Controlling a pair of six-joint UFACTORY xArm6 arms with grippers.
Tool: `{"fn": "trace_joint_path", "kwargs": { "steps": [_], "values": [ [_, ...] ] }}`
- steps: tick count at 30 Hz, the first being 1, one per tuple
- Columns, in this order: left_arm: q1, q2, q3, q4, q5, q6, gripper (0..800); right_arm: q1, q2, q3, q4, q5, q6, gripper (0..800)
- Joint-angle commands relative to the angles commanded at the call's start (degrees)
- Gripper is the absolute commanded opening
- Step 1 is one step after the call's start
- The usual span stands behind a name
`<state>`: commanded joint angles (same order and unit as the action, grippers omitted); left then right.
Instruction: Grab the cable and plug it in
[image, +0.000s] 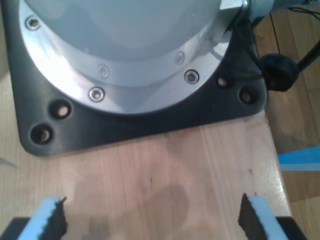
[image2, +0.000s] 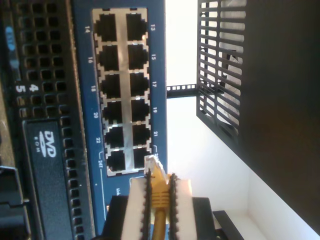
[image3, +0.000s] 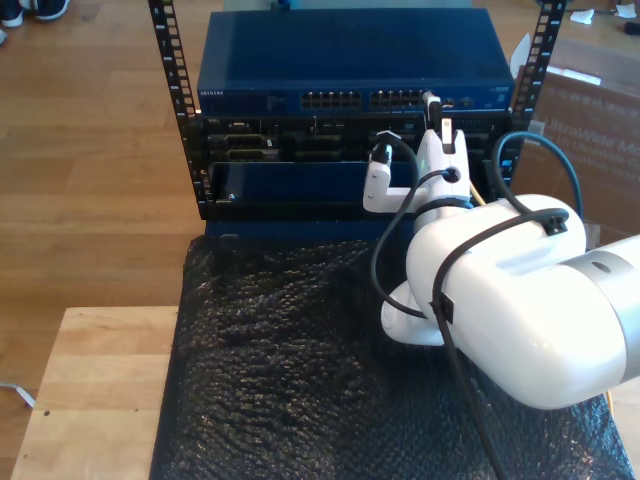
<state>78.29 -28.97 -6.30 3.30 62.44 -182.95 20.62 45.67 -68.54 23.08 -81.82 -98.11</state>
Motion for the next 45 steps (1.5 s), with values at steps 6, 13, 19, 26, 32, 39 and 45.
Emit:
{"fn": "trace_joint_path", "kwargs": {
  "steps": [6,13,19,26,32,39,45],
  "values": [
    [0.0,0.0,0.1,0.0,0.1,0.0,800,0.0,0.1,0.0,0.0,0.1,0.1,0],
    [0.0,0.0,0.0,0.0,0.1,0.0,800,-0.1,0.5,-0.1,0.0,0.4,0.0,0],
    [0.0,0.0,0.0,0.0,0.1,-0.1,800,-0.1,1.0,-0.9,0.0,0.4,0.0,0],
    [0.0,0.0,0.0,0.0,0.1,0.0,800,-0.1,1.1,-1.8,0.0,0.5,0.1,0],
    [0.0,0.0,0.1,0.0,0.1,0.0,800,0.0,1.5,-2.1,0.0,1.0,0.1,0],
    [0.0,0.0,0.0,0.0,0.1,-0.1,800,-0.1,1.7,-2.1,0.0,1.1,0.1,0],
    [0.0,0.0,0.1,0.0,0.1,0.0,800,-0.1,1.8,-2.1,0.0,1.1,0.1,0]
  ]
}}
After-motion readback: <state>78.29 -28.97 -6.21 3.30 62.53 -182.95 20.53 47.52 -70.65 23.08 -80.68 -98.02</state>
